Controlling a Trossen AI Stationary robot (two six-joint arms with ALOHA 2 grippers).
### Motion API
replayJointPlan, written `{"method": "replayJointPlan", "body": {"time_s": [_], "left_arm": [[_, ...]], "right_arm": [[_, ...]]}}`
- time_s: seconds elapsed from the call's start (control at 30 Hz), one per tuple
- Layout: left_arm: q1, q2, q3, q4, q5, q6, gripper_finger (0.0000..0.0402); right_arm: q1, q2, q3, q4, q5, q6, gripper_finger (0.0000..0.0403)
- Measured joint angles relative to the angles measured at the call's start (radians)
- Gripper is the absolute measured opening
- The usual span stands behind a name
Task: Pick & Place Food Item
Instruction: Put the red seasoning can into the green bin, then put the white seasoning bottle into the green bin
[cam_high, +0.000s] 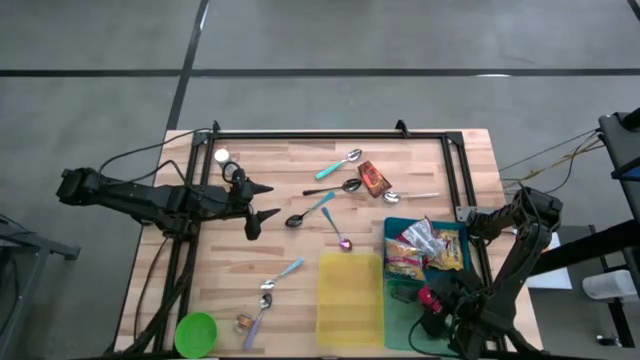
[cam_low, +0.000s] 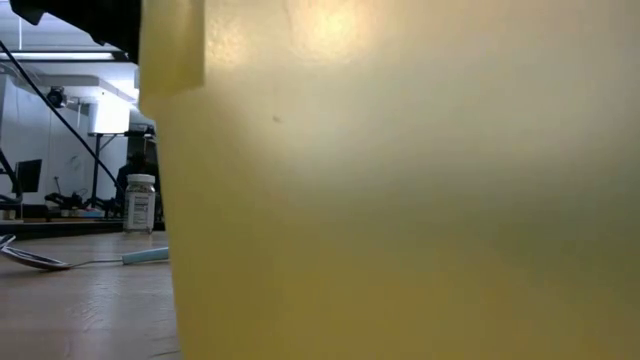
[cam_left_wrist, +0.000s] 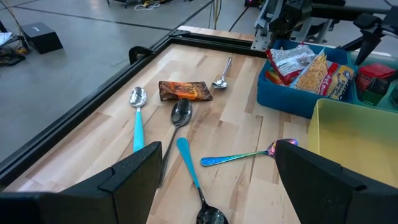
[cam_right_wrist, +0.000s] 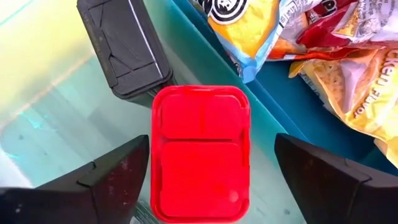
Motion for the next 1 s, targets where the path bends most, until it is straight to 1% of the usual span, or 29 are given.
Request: {"method": "replayJointPlan", "body": {"time_s": [0.17,0.33,0.47,0.6,0.67,0.77,0.9,1.0], "left_arm": [[0.0,0.0,0.0,0.0,0.0,0.0,0.0315],[0.0,0.0,0.0,0.0,0.0,0.0,0.0315],[0.0,0.0,0.0,0.0,0.0,0.0,0.0315],[0.0,0.0,0.0,0.0,0.0,0.0,0.0315],[0.0,0.0,0.0,0.0,0.0,0.0,0.0315],[0.0,0.0,0.0,0.0,0.0,0.0,0.0315],[0.0,0.0,0.0,-0.001,0.0,0.0,0.0315],[0.0,0.0,0.0,-0.001,0.0,0.0,0.0315]], "right_arm": [[0.0,-0.006,0.052,-0.028,-0.022,-0.053,0.0345],[0.0,-0.007,0.138,-0.125,-0.018,-0.086,0.0345],[0.0,-0.008,0.207,-0.215,0.045,-0.067,0.0345],[-0.01,-0.019,0.259,-0.353,0.078,-0.065,0.0345],[-0.015,-0.033,0.268,-0.395,0.128,-0.076,0.0345],[-0.027,-0.076,0.267,-0.409,0.222,-0.117,0.0345],[-0.06,-0.148,0.223,-0.408,0.323,-0.198,0.0345],[-0.099,-0.212,0.178,-0.399,0.425,-0.268,0.0345]]}}
